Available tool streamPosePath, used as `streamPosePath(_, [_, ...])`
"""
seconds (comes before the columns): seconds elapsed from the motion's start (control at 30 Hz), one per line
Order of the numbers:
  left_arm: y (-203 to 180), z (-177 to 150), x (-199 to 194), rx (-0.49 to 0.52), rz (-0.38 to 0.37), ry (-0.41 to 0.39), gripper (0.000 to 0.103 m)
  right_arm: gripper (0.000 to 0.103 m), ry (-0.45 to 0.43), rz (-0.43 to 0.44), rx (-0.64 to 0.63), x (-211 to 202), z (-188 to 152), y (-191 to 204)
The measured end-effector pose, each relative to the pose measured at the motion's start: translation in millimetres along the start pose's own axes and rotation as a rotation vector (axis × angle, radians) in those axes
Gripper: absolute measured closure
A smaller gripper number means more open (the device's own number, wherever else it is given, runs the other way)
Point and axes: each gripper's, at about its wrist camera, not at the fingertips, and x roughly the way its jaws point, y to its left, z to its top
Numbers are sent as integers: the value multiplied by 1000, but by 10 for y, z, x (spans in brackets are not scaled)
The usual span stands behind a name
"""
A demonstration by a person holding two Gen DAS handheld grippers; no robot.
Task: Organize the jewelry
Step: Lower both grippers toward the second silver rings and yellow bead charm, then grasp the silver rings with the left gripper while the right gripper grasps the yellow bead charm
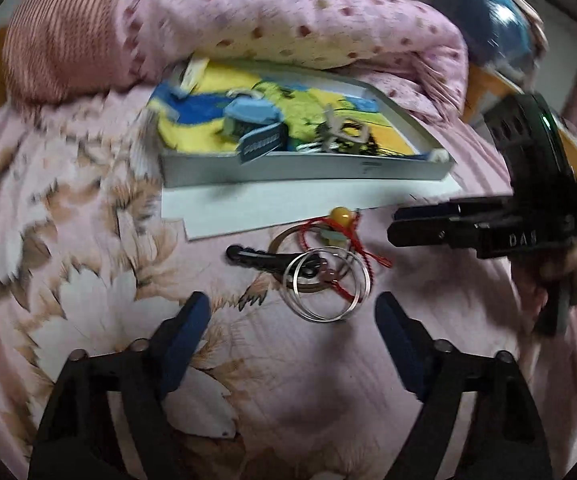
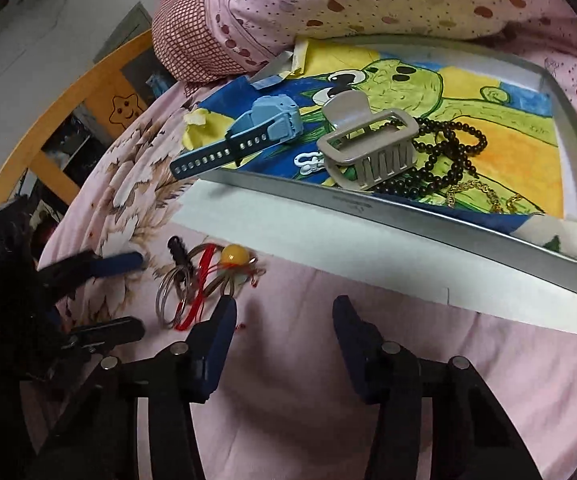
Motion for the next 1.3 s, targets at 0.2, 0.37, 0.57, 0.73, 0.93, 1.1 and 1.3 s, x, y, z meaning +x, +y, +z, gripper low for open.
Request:
streamPosePath(0.2, [97, 56, 31, -72, -25, 7, 50, 66, -27, 75, 102, 34, 45, -92])
streamPosePath(0.37, [154, 109, 79, -107, -40, 23, 67, 66, -42, 128, 184, 58, 152, -130])
streamPosePath(0.57, [98, 120, 127, -79, 14, 49, 77, 75, -11, 117, 145, 188, 294, -18])
streamPosePath(0.73, [76, 86, 135, -53, 53, 63, 82, 75, 14, 135, 122, 235, 283, 47])
streamPosePath(0.93, [108, 75, 131, -56, 39, 63, 82, 75, 61, 104, 77, 260, 157, 71])
streamPosePath(1.1, [47, 94, 164, 0, 49, 71, 82, 75, 65, 85, 43, 266, 133, 121])
streamPosePath(1.3, [30, 100, 202, 18, 82, 77, 90, 75, 57, 82, 32, 326, 186, 159])
